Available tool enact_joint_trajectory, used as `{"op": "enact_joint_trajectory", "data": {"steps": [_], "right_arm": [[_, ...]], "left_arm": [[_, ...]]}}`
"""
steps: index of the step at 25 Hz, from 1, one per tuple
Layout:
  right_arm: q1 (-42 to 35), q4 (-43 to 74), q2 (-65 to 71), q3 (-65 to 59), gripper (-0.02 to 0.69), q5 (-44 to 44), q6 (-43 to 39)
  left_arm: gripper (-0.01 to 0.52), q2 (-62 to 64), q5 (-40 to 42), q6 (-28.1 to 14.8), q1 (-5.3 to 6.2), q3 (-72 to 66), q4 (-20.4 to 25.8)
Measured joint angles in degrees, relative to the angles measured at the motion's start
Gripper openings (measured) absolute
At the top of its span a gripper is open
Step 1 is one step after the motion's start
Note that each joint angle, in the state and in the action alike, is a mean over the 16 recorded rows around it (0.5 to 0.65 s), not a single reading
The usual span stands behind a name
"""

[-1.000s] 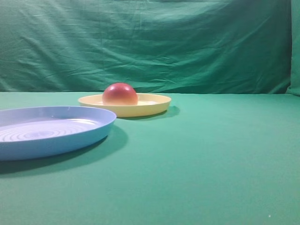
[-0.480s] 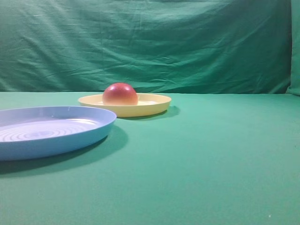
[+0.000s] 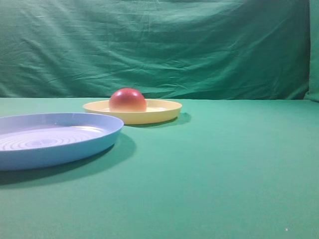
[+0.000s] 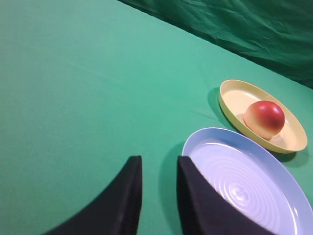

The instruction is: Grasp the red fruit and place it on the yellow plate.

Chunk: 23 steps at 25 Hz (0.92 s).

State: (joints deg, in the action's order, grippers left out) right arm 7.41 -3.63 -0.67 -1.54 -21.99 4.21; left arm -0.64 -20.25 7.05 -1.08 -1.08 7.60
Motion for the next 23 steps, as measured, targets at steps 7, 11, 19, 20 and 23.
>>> {"op": "enact_joint_trajectory", "data": {"steps": [7,11,19,20,23], "right_arm": [[0.0,0.0,0.0,0.0,0.0,-0.1,0.0],[0.0,0.0,0.0,0.0,0.0,-0.1,0.0],[0.0,0.0,0.0,0.0,0.0,-0.1,0.0],[0.0,0.0,0.0,0.0,0.0,-0.1,0.0],[0.0,0.0,0.0,0.0,0.0,-0.1,0.0]], "left_arm": [[0.157,0.0,0.0,0.0,0.0,0.0,0.0],[0.157,0.0,0.0,0.0,0.0,0.0,0.0],[0.157,0.0,0.0,0.0,0.0,0.0,0.0],[0.157,0.0,0.0,0.0,0.0,0.0,0.0],[0.157,0.0,0.0,0.0,0.0,0.0,0.0]]}}
